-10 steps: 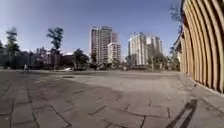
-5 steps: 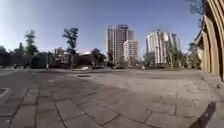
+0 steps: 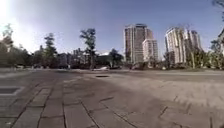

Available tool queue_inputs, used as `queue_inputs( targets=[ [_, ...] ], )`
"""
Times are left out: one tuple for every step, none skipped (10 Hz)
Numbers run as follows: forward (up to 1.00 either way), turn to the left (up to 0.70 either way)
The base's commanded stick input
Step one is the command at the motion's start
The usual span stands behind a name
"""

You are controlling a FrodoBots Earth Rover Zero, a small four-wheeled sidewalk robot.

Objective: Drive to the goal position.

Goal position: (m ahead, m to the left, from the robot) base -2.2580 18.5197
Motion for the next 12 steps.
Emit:
queue_inputs(
  targets=[
    [0.67, 0.33],
    [0.67, 0.33],
    [0.67, 0.33],
    [0.67, 0.33],
    [0.67, 0.33],
    [0.67, 0.34],
    [0.67, 0.33],
    [0.67, 0.33],
    [0.67, 0.34],
    [0.67, 0.34],
    [0.67, 0.34],
    [0.67, 0.33]
  ],
)
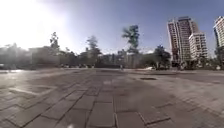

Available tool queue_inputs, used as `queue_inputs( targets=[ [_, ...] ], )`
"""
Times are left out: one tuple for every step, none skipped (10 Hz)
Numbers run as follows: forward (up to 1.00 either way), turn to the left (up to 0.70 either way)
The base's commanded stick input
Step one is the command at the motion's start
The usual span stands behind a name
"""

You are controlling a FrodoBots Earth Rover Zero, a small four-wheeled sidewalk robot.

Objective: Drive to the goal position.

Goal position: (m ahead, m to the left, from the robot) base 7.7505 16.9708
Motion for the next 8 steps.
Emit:
queue_inputs(
  targets=[
    [0.67, 0.33],
    [0.67, 0.34],
    [0.67, 0.34],
    [0.67, 0.33],
    [0.67, 0.04],
    [0.67, 0.0],
    [0.67, 0.0],
    [0.67, 0.0]
  ],
)
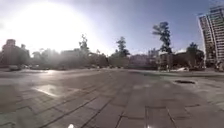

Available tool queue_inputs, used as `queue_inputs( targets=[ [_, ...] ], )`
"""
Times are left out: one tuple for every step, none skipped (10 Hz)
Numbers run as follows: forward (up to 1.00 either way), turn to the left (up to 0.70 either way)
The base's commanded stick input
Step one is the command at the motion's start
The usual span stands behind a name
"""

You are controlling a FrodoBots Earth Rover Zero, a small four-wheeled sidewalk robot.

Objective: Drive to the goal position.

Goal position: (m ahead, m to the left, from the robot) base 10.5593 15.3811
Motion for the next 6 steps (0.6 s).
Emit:
queue_inputs(
  targets=[
    [0.67, 0.0],
    [0.67, 0.0],
    [0.67, 0.0],
    [0.67, 0.0],
    [0.67, 0.0],
    [0.67, 0.0]
  ],
)
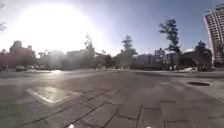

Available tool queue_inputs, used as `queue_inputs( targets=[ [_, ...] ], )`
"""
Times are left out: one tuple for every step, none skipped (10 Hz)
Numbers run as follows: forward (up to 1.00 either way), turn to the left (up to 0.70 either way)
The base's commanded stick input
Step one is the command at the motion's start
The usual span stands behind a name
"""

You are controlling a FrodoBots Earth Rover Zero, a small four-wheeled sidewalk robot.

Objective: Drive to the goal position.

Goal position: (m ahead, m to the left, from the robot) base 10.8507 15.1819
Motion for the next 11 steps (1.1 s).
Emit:
queue_inputs(
  targets=[
    [0.67, 0.0],
    [0.67, 0.0],
    [0.67, 0.0],
    [0.67, 0.0],
    [0.67, 0.0],
    [0.67, 0.0],
    [0.67, 0.0],
    [0.67, 0.0],
    [0.67, 0.0],
    [0.67, 0.0],
    [0.67, 0.0]
  ],
)
